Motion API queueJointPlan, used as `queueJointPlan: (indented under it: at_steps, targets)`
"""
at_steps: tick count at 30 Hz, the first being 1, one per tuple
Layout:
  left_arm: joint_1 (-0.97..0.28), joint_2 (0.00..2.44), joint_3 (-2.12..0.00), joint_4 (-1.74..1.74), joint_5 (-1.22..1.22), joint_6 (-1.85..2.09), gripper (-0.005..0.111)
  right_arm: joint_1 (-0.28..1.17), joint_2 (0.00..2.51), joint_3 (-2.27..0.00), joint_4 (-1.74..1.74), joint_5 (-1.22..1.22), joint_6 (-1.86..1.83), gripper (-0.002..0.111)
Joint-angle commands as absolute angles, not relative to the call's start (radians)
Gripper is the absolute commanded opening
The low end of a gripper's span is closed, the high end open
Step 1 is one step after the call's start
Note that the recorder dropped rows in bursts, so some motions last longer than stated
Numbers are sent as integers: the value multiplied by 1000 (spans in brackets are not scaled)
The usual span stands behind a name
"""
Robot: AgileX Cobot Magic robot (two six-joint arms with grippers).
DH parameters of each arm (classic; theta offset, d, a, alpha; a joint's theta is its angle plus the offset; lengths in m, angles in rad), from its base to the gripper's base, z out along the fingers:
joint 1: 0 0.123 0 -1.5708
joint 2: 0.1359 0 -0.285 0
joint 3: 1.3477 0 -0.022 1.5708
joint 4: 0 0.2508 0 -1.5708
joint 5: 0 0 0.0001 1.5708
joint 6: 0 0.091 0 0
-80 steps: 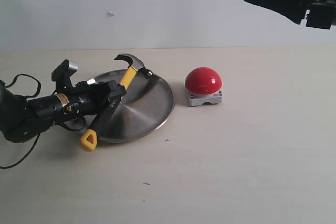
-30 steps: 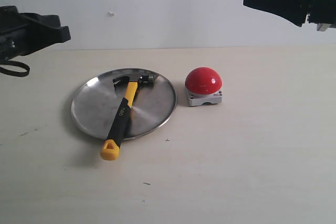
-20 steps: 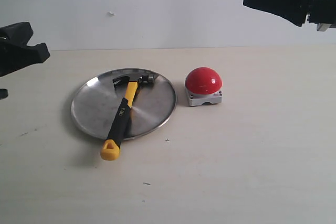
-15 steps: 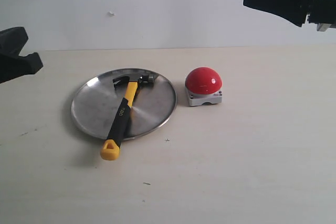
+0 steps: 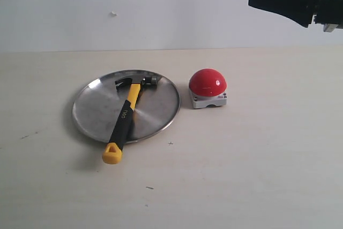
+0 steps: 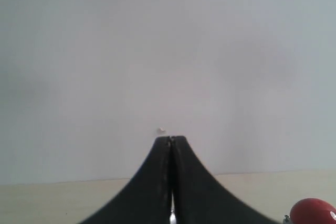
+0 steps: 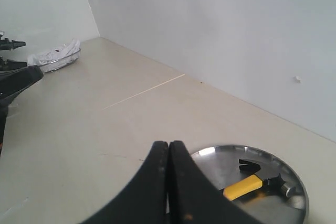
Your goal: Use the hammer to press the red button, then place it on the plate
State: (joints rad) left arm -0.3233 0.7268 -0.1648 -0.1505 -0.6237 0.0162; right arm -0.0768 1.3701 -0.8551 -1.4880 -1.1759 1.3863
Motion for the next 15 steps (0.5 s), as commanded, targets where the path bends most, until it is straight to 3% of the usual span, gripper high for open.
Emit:
queueJointPlan:
  at_steps: [1, 15]
  targets:
    - [-319, 626, -98, -156, -601, 27, 0, -82, 1363, -851, -1483, -1178, 1390, 0]
    - [-317, 503, 0, -156, -612, 23, 0, -82, 1363, -851, -1483, -1176, 1390, 0]
